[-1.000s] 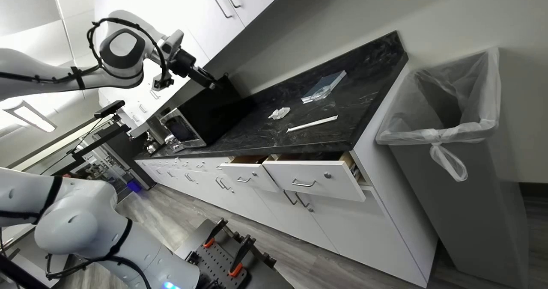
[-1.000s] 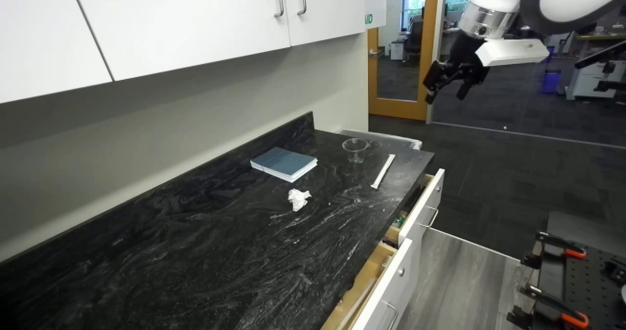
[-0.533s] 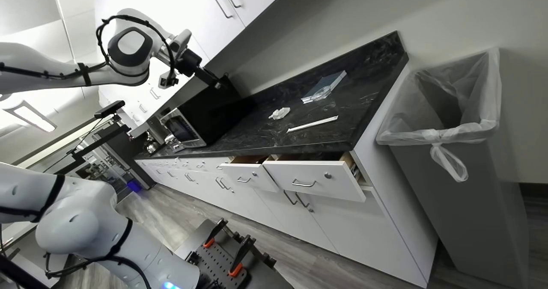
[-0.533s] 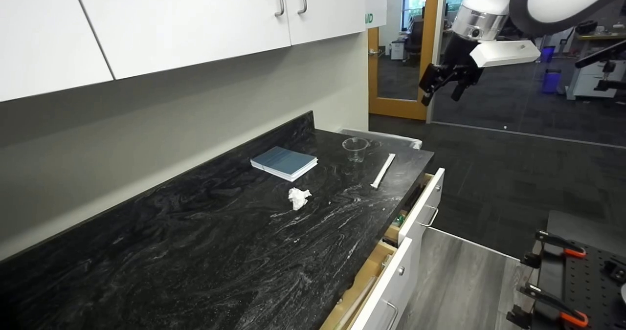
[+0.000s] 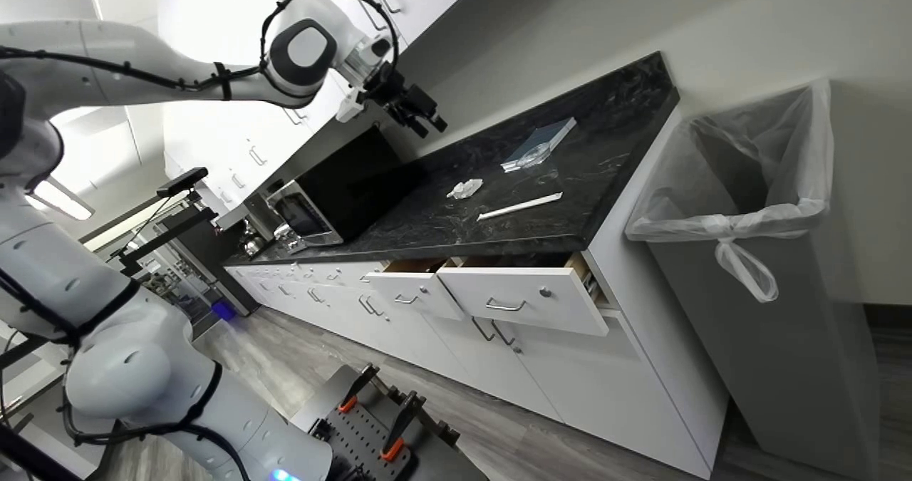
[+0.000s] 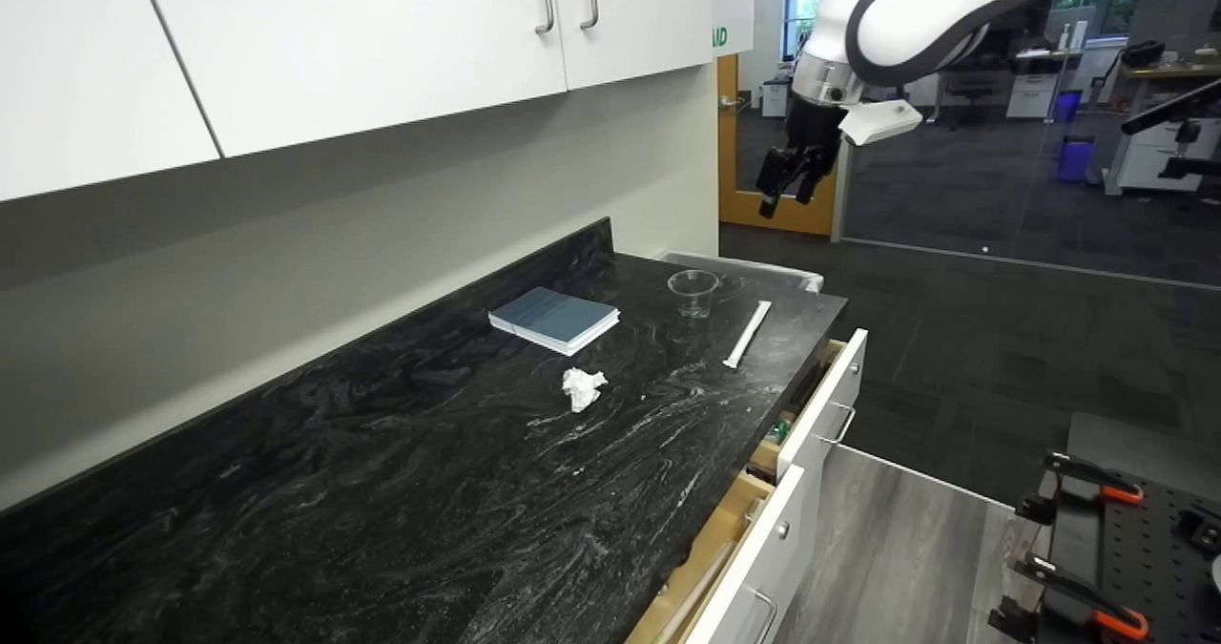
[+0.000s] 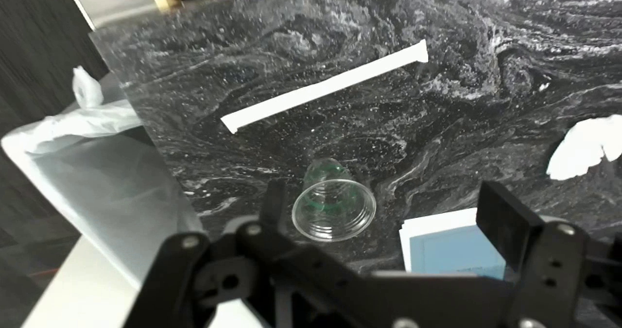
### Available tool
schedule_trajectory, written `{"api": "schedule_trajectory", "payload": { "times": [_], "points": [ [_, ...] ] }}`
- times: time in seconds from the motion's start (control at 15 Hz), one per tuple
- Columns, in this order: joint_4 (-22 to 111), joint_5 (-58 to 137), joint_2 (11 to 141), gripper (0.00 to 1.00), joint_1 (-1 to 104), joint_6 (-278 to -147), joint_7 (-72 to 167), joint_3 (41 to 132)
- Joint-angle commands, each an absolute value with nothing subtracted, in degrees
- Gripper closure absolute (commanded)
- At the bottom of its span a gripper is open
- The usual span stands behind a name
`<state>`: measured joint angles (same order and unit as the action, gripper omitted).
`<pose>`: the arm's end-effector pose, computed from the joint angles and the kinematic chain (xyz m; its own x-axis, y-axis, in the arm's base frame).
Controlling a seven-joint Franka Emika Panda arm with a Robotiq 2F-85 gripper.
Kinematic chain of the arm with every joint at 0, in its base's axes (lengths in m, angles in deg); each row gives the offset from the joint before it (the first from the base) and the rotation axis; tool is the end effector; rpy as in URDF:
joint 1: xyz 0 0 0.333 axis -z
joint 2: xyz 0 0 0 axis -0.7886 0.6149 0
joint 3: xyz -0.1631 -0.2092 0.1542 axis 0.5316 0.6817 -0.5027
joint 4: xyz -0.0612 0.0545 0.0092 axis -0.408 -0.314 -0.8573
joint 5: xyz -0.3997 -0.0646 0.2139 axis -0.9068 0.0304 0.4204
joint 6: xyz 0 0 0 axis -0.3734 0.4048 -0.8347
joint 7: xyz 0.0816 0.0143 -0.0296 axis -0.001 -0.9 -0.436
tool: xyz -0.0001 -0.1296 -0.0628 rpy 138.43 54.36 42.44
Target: Move the colourless cup from the right to the left
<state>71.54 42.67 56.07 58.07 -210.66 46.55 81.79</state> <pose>0.6284 -0.0568 0.4136 0.9419 -0.1600 0.2954 -0.1593 -0.9869 -0.0267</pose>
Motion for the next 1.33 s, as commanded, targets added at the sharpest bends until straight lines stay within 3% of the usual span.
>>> {"api": "schedule_trajectory", "payload": {
  "times": [0.0,0.13,0.2,0.6,1.27],
  "points": [
    [60.13,46.08,67.07,0.00,56.21,-209.81,36.16,83.33],
    [55.66,43.95,71.45,0.00,55.97,-210.49,40.11,83.30],
    [61.46,44.83,66.82,0.00,56.20,-210.48,38.74,83.34],
    [60.11,44.83,68.37,0.00,56.12,-210.47,38.78,83.35],
    [49.85,39.28,86.50,0.00,55.69,-222.83,35.74,83.11]
  ]
}}
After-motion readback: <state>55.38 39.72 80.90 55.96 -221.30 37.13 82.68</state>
